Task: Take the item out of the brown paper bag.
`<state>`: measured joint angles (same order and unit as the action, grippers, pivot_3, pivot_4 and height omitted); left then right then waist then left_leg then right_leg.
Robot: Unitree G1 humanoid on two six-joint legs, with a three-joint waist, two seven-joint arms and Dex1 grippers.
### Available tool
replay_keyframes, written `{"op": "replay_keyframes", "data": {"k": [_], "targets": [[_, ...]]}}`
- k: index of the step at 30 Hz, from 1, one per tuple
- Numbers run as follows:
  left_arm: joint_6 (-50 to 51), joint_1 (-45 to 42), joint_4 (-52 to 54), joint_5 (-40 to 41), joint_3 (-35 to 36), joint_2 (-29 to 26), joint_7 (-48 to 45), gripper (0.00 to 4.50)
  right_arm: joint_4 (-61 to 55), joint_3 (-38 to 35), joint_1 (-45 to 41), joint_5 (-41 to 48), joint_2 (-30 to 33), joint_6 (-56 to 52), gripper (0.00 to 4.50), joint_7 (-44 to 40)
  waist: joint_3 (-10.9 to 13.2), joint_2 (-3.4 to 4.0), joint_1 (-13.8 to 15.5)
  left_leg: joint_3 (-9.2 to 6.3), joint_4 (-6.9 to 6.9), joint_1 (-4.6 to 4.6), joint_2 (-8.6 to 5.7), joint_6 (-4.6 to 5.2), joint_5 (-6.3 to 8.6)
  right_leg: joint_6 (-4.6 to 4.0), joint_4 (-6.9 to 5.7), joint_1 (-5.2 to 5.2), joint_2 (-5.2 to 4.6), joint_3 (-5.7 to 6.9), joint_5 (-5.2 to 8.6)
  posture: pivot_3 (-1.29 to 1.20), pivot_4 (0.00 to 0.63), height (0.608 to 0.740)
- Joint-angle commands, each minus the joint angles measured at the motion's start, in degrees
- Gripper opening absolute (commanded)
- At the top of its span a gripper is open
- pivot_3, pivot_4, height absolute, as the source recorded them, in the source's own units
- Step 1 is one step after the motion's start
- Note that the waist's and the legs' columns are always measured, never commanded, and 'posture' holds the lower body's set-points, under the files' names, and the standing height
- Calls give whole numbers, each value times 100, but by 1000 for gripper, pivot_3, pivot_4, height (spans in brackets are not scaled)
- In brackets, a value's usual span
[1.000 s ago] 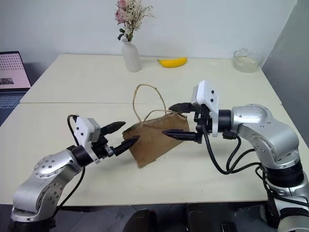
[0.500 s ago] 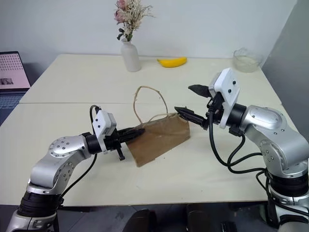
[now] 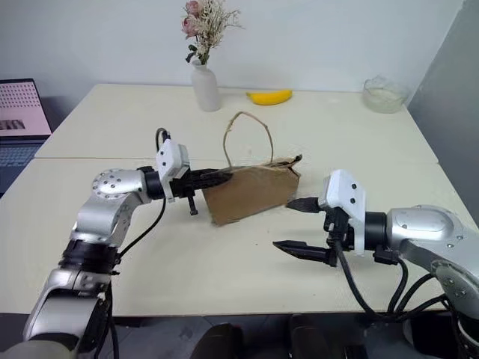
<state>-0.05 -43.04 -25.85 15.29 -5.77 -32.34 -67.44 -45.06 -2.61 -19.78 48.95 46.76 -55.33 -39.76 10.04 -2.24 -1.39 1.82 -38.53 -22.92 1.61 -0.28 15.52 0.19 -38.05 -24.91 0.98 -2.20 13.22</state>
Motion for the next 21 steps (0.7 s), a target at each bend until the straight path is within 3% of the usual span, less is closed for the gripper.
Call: {"op": "replay_keyframes", "data": {"k": [1,9,12,18,21], "targets": [[-702,-606,-970,-212,4,137,-324,26,-126,205,2,-290,-109,205,3890,267,0,0,-7,1,-2,-3,-1,0,0,0,-1,-2,0,-2,0,0,150,740],[-1674,-1397,-2732,-687,38,400,-354,26,-125,352,69,-426,-247,279,3890,444,0,0,-9,4,-20,-16,-7,5,3,6,4,-1,0,-4,-2,0,150,740],[-1640,-1439,-2828,-621,179,303,-400,667,-76,349,67,-492,-314,295,3890,528,0,0,-12,1,-21,-14,-4,5,3,7,0,-1,-2,-2,-2,0,150,740],[-588,-755,-1182,-60,561,-192,-710,2604,-37,320,169,-539,-316,373,3890,494,0,0,-43,3,-22,-13,6,4,3,7,-3,-4,-2,-6,-3,0,150,740],[709,124,723,533,1047,-712,-397,2604,-50,282,240,-500,-291,380,3890,463,0,0,-61,4,-21,-13,10,4,3,6,-4,-6,-4,-8,-2,0,150,740]]}}
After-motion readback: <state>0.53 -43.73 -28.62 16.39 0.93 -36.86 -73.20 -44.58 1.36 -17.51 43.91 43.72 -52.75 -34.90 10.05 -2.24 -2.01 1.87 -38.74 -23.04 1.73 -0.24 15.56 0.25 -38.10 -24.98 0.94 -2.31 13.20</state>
